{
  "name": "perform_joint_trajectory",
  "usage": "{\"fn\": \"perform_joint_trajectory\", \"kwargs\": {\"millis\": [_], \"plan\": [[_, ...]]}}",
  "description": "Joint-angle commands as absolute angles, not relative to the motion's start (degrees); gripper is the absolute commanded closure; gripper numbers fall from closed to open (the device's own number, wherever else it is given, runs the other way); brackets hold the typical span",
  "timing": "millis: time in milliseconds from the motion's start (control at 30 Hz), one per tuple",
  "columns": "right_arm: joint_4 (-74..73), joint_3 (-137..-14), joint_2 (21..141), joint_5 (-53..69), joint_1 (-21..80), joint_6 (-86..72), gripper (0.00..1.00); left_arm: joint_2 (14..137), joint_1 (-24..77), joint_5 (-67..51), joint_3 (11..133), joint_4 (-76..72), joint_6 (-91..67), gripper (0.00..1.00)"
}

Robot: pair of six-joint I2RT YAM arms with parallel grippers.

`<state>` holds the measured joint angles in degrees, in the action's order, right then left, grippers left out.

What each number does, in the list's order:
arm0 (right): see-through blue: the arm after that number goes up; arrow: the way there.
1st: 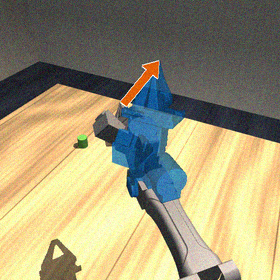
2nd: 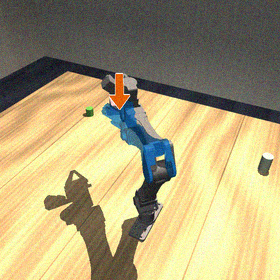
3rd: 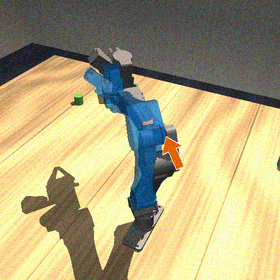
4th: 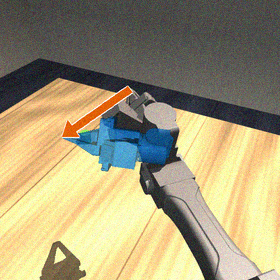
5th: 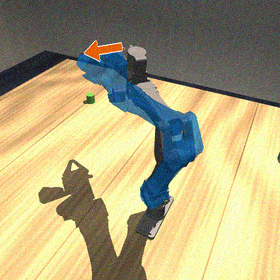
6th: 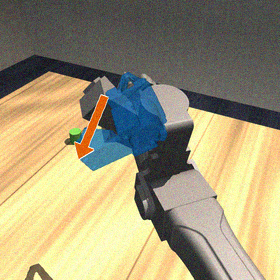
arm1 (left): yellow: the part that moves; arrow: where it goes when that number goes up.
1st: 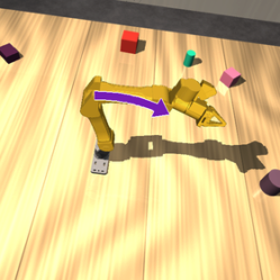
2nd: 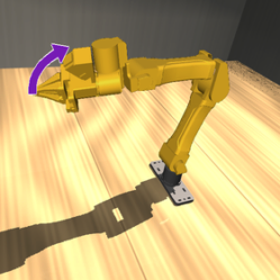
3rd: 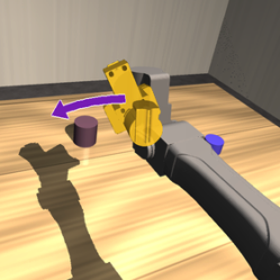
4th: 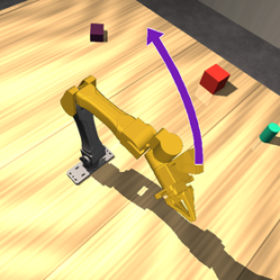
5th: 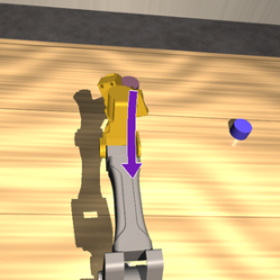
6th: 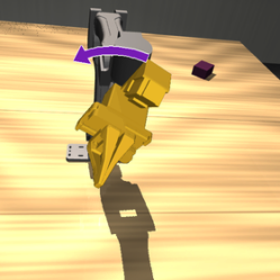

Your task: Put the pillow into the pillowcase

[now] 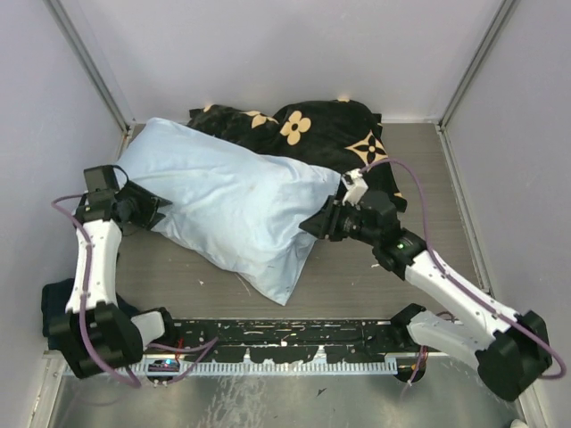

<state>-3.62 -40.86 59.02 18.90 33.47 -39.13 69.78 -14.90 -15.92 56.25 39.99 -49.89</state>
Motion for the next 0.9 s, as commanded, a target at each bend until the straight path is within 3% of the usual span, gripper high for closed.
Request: {"fn": "perform_joint_trajectory", "kwargs": {"millis": [0,200,400,700,867], "plan": [[-7.2,-35.4,51.5,13.0,31.5,-38.9,0.53,62.7,-13.5,-18.5,59.2,47.0,-48.6,0.49],[-8.0,-27.9,46.1,10.1,28.1,-41.5,0.53,60.8,-7.0,-18.6,63.2,50.1,-48.2,0.48],[0.8,-21.1,47.7,8.7,25.5,-45.3,0.54,62.5,-1.4,-19.2,65.4,47.6,-48.1,0.47],[26.4,-15.8,62.3,10.7,25.1,-50.8,0.54,66.5,10.9,-15.1,68.9,43.6,-48.8,0.47],[47.7,-16.4,77.6,13.0,25.1,-54.8,0.54,69.8,15.2,-14.7,70.5,42.5,-49.1,0.47]]}}
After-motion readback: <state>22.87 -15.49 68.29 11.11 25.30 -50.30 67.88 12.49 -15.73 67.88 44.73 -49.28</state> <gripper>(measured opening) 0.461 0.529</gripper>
